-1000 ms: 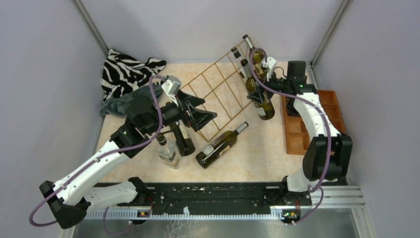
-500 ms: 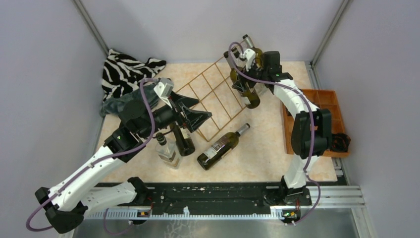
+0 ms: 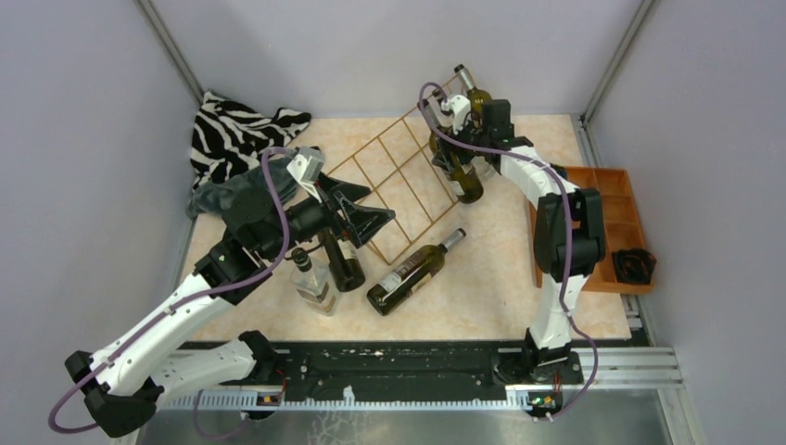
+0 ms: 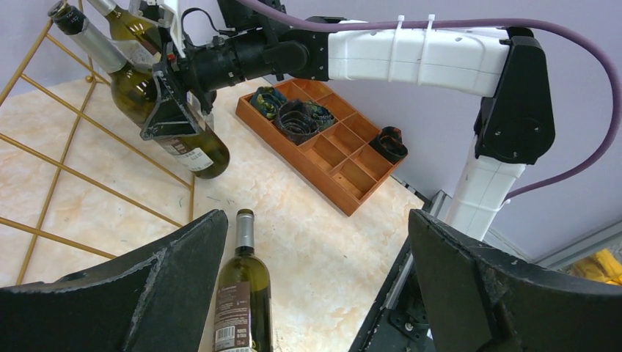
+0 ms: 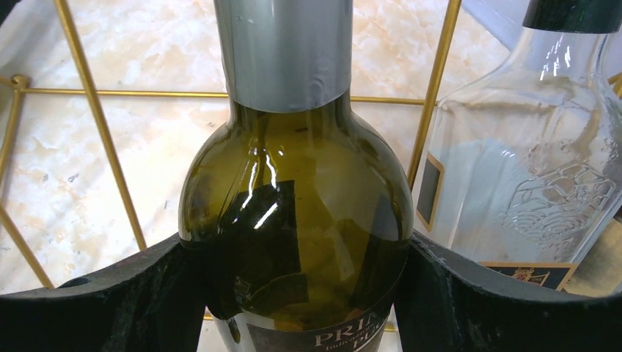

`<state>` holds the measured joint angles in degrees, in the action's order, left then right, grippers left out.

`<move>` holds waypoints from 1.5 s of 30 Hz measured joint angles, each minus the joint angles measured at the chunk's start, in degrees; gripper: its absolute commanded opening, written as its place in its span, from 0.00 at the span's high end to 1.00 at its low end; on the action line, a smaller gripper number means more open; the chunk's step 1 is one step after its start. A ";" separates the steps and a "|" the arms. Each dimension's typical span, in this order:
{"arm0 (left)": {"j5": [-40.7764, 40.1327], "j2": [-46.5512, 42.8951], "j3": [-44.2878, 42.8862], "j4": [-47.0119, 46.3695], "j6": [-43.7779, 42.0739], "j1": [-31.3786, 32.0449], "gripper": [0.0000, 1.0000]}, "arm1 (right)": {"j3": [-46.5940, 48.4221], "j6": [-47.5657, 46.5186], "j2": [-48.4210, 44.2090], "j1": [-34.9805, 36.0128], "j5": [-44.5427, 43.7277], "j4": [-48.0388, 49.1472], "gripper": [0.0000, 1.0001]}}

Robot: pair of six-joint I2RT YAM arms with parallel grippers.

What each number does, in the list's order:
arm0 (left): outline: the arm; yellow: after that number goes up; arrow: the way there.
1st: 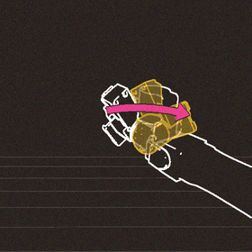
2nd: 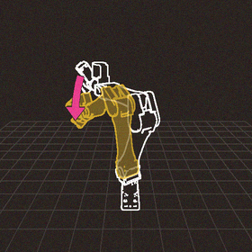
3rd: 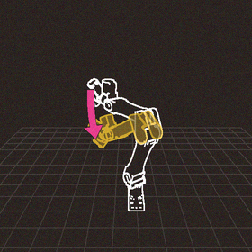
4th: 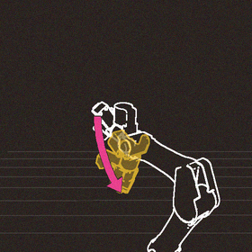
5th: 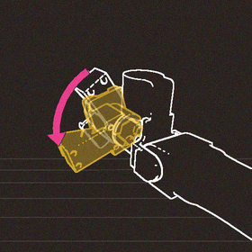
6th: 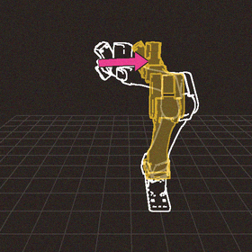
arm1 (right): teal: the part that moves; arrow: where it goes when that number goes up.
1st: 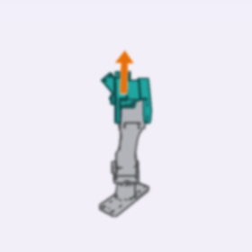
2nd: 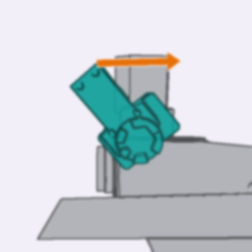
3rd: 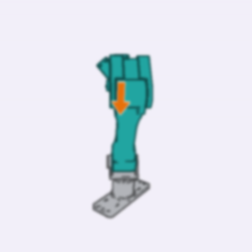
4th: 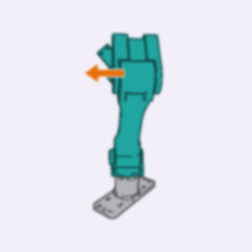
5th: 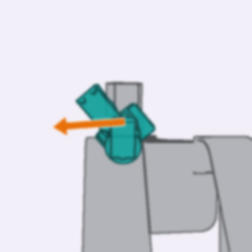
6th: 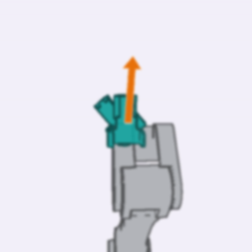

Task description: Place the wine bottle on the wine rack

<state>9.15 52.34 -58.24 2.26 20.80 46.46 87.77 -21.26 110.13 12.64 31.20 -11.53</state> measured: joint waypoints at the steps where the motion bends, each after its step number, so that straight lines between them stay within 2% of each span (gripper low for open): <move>1: -0.02 0.00 0.00 0.00 0.00 0.00 0.01 | 0.26 0.11 0.33 0.00 -0.26 0.04 1.00; 22: -0.68 -0.02 0.20 0.50 0.11 0.00 0.01 | 5.27 0.46 6.73 0.76 -3.10 2.43 0.98; 45: -0.76 -0.02 0.24 0.55 0.13 0.00 0.01 | 5.38 -1.22 7.41 2.47 -5.07 2.01 0.52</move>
<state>8.38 52.31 -58.00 2.81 20.93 46.46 93.14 -22.48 117.54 15.11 26.13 -9.52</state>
